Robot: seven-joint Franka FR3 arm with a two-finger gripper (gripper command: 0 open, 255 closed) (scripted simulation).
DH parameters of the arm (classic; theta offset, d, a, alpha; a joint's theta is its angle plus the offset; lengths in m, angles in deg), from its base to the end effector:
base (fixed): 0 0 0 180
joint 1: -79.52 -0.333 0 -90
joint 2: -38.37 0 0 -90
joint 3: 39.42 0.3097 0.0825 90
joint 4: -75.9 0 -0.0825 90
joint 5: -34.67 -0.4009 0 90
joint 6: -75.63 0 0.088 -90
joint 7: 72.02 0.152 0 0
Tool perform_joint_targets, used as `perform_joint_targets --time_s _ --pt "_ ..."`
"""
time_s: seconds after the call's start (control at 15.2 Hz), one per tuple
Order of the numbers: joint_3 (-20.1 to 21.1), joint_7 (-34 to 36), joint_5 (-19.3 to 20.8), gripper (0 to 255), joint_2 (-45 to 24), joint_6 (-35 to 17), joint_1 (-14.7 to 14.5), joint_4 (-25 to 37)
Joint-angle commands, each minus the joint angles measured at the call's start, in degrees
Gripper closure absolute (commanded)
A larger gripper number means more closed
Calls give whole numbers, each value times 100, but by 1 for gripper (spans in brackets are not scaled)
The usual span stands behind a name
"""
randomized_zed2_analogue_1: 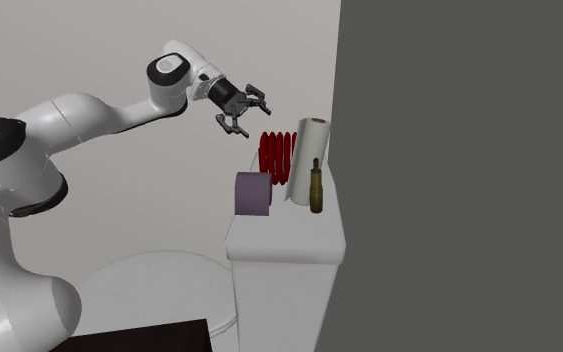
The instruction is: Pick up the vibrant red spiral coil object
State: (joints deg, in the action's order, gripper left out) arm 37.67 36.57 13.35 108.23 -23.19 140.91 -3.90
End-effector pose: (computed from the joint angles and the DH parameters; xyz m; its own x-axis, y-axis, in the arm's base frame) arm 0.3714 0.5504 0.5346 -0.0480 -0.8061 0.5898 -0.7241 -0.3786 -0.5765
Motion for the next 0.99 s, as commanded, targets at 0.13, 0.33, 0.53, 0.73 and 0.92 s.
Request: perform_joint_targets --time_s 0.13,0.33,0.53,0.73,0.92 --pt "119 248 -28 0 139 57 241 228" --pt "180 305 -85 0 244 -81 150 15" --pt "214 336 -116 0 298 -152 106 -91" --pt "215 339 -116 255 298 -145 109 -80" --pt "214 338 -115 255 297 -145 109 -81"
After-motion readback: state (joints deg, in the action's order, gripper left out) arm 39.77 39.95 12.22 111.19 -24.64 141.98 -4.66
